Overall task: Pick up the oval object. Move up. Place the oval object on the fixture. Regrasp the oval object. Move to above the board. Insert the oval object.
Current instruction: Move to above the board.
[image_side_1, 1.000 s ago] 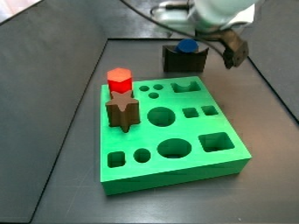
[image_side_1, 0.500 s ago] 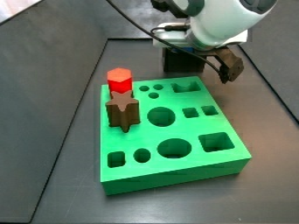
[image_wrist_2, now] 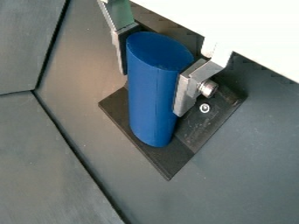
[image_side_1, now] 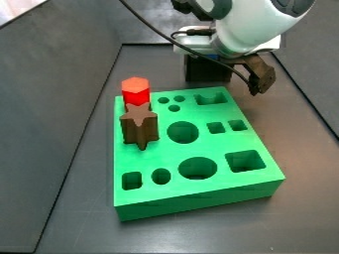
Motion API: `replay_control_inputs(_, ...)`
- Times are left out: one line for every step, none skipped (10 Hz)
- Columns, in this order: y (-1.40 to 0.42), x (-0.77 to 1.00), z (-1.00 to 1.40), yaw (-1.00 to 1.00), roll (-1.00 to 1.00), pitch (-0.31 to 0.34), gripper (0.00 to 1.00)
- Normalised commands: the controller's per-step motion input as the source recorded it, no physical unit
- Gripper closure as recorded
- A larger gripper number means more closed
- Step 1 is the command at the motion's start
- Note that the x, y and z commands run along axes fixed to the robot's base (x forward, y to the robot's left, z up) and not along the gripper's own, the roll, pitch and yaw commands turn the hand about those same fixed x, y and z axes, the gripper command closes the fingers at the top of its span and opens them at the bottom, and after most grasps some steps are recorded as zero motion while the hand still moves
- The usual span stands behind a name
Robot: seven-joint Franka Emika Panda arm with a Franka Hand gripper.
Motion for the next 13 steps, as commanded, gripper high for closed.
replay_control_inputs(-0.14, -0.1, 1.0, 0.21, 0.39, 0.04, 1.0)
replay_control_inputs(-0.14, -0.1, 1.0, 0.21, 0.37, 0.033, 1.0)
replay_control_inputs(-0.14, -0.1, 1.0, 0.19, 0.29, 0.003, 1.0)
replay_control_inputs(-0.13, -0.09, 1.0, 0.17, 0.17, -0.039, 1.0)
replay_control_inputs(-0.13, -0.09, 1.0, 0.15, 0.1, -0.063, 1.0)
replay_control_inputs(-0.13, -0.09, 1.0, 0.12, 0.06, -0.081, 1.0)
replay_control_inputs(-0.12, -0.09, 1.0, 0.09, 0.03, -0.098, 1.0)
replay_control_inputs(-0.11, -0.09, 1.0, 0.05, 0.0, -0.111, 1.0)
replay_control_inputs(-0.1, -0.1, 1.0, 0.01, -0.02, -0.105, 1.0)
replay_control_inputs(-0.1, -0.09, 1.0, -0.02, -0.03, -0.098, 1.0)
replay_control_inputs(-0.09, -0.1, 1.0, -0.04, -0.03, -0.081, 1.0)
replay_control_inputs(-0.08, -0.1, 1.0, -0.07, -0.03, -0.044, 1.0)
replay_control_inputs(-0.07, -0.09, 1.0, -0.09, -0.04, -0.014, 1.0)
